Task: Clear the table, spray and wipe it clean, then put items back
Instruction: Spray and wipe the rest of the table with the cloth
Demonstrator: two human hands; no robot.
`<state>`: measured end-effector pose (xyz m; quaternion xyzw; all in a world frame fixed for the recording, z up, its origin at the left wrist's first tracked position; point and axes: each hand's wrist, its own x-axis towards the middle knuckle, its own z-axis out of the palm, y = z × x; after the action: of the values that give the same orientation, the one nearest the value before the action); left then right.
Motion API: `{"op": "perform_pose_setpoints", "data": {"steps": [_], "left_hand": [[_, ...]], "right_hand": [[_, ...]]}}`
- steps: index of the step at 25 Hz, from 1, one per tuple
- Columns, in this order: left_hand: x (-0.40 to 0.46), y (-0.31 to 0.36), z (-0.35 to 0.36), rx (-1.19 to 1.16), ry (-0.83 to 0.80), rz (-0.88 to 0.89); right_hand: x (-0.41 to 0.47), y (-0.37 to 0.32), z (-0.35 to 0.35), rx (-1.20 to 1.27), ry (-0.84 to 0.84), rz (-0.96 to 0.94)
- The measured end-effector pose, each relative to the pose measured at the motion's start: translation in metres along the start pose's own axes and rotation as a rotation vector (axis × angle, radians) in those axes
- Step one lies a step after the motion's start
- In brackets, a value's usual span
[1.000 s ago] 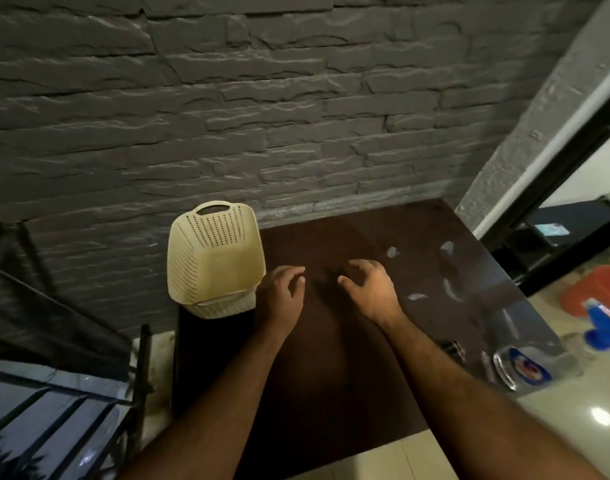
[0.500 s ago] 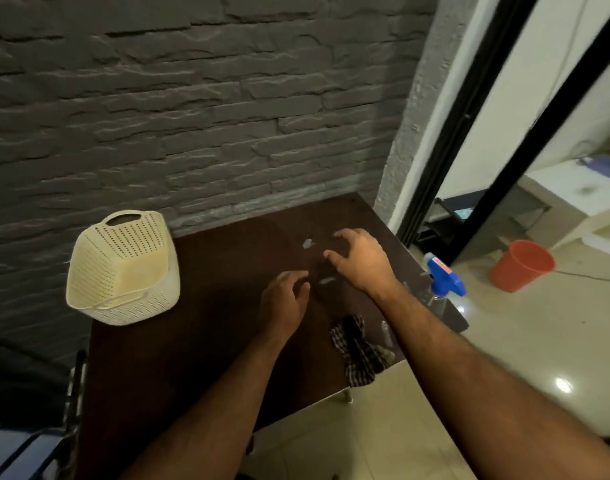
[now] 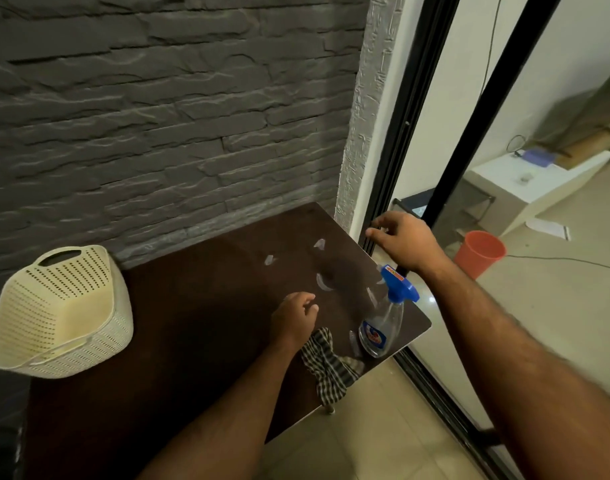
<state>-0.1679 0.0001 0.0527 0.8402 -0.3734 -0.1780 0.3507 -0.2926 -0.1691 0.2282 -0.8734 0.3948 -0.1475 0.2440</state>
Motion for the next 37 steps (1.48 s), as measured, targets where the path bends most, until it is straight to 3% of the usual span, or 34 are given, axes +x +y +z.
{"op": "perform_pose_setpoints", "data": {"steps": [7, 13, 18, 24, 29, 37], "left_hand": [[0.01, 0.008, 0.021, 0.104, -0.047, -0.143], [-0.003, 0.006, 0.072, 0.223, -0.139, -0.555], [-0.027, 0.013, 0.126, 0.266, -0.071, -0.757], [-0.037, 0.023, 0.157, 0.246, 0.018, -0.891], [-0.031, 0.024, 0.167, 0.289, 0.068, -0.961], [-0.027, 0.017, 0.167, 0.275, 0.09, -0.954]], "right_hand": [[0.011, 0.078, 0.006, 0.202, -0.125, 0.132], [0.011, 0.149, 0.018, 0.207, -0.642, 0.091], [0.016, 0.169, 0.024, 0.106, -0.884, -0.083], [0.02, 0.161, 0.041, 0.213, -0.883, -0.246], [0.017, 0.153, 0.051, 0.324, -0.806, -0.258], [0.013, 0.146, 0.056, 0.302, -0.788, -0.313]]}}
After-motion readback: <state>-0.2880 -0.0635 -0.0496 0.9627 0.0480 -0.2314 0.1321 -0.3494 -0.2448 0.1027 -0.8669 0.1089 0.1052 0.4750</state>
